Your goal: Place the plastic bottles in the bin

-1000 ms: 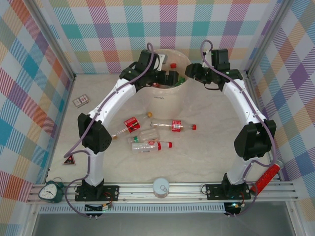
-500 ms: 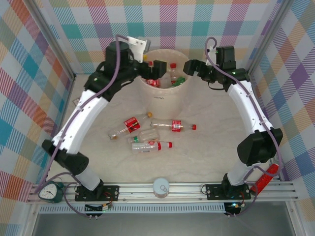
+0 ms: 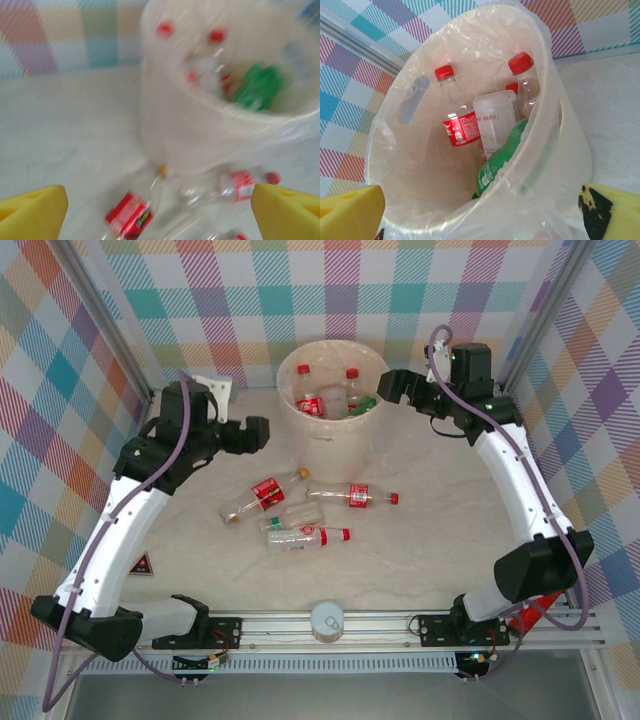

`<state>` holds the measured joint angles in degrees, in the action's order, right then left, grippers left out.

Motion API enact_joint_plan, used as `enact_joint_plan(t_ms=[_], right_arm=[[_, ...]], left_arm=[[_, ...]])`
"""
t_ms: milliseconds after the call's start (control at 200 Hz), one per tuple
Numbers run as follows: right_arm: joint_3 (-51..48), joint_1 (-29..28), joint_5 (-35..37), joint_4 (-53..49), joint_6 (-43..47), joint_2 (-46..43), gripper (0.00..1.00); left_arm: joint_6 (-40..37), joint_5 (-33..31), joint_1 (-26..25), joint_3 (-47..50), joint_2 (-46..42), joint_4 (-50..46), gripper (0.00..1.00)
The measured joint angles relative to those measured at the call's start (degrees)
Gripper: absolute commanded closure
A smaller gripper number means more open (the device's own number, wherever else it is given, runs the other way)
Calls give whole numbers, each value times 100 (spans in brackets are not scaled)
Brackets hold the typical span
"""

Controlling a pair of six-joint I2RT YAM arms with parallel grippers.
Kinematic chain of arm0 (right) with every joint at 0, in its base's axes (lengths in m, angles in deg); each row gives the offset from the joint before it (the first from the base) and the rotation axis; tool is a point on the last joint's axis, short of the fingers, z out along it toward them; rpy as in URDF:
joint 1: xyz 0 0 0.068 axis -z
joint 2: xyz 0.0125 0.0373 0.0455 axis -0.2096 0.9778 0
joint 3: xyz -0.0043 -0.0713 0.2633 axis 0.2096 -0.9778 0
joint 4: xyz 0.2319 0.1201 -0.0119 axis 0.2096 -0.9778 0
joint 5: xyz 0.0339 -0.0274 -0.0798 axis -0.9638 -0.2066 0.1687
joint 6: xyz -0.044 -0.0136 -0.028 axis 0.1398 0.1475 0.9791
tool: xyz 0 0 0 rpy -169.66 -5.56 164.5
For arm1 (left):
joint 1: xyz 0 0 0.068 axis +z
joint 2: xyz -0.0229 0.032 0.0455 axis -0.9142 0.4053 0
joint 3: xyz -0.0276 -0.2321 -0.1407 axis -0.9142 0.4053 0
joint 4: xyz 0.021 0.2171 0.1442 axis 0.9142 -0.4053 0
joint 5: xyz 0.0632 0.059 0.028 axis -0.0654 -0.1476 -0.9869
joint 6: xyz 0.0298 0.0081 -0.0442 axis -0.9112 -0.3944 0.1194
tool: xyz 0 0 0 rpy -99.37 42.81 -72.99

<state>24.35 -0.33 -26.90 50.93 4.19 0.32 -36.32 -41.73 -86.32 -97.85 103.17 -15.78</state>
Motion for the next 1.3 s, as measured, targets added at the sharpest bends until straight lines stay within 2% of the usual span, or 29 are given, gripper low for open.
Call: enact_joint_plan(t_ms=[105,260,445,530,835,1035,1170,1300], right_arm=[[-264,0,2,24,4,-293,1],[-743,0,9,24,46,-654,1],[-1523,0,192,4,179,-1121,1],[-1838,7,417,13,264,-1325,1],[-3003,181,1204,-234,511,-2621,1],[-3427,321,1344,-282,507,-2874,1],[-3637,343,1338,-289,444,-2868,1],[-3696,348,1318,-280,393,-2850,1]], left_arm=[[101,-17,278,721,28,-210,10],[138,-201,352,1639,72,-236,7],[70,-127,404,2190,702,33,3],[4,31,404,2249,1086,216,0],[-105,345,404,2232,2057,981,1],[-192,365,404,2070,2664,1069,1],[-188,299,404,1982,2975,1176,6],[-129,223,404,1982,3112,1189,15]])
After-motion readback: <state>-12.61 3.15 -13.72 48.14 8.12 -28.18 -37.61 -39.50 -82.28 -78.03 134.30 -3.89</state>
